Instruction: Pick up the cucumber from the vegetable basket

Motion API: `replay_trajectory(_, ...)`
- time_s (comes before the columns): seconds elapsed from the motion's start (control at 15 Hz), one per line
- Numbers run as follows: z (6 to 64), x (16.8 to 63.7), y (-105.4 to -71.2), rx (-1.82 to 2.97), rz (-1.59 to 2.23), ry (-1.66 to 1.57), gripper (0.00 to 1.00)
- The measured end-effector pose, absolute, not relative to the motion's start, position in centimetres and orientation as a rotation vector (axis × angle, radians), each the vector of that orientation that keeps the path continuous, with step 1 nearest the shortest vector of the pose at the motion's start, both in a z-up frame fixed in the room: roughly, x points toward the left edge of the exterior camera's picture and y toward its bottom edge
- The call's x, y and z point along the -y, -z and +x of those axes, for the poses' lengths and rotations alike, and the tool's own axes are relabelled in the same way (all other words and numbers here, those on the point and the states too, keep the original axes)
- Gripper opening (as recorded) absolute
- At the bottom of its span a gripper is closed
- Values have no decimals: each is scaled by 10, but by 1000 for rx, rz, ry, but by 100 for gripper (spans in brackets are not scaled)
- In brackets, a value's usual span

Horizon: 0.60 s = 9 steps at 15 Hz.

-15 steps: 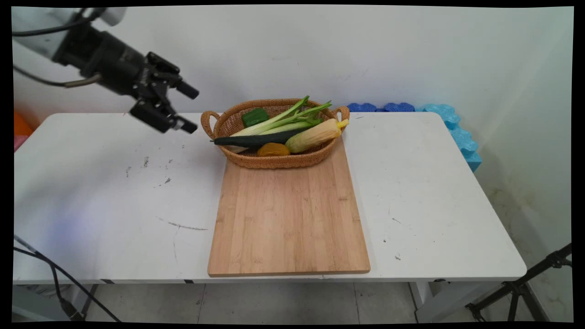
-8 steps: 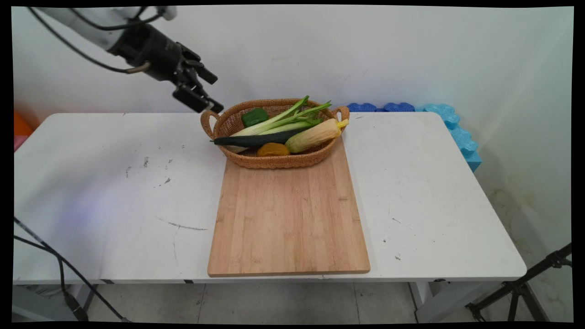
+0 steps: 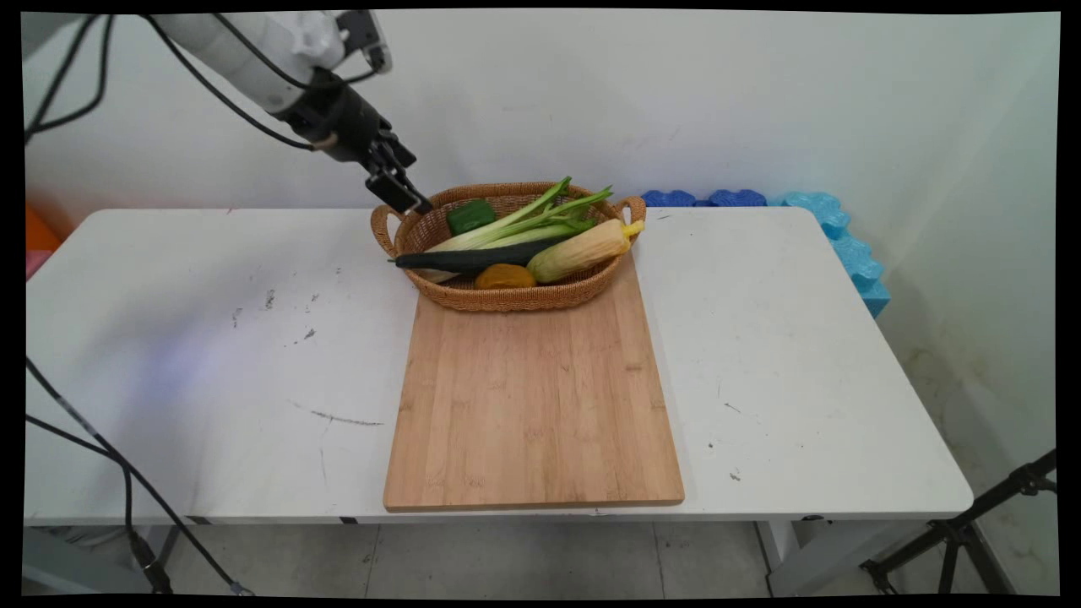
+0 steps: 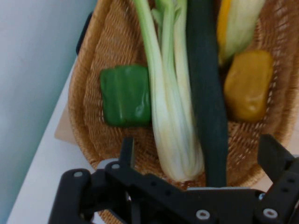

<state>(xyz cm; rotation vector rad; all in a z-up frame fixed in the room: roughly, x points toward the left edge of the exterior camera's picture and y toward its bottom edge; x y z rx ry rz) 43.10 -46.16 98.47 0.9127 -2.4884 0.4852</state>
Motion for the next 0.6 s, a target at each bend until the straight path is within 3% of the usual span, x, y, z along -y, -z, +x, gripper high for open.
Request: replay_trajectory(0.6, 416, 496, -930, 2526, 1025, -395, 100)
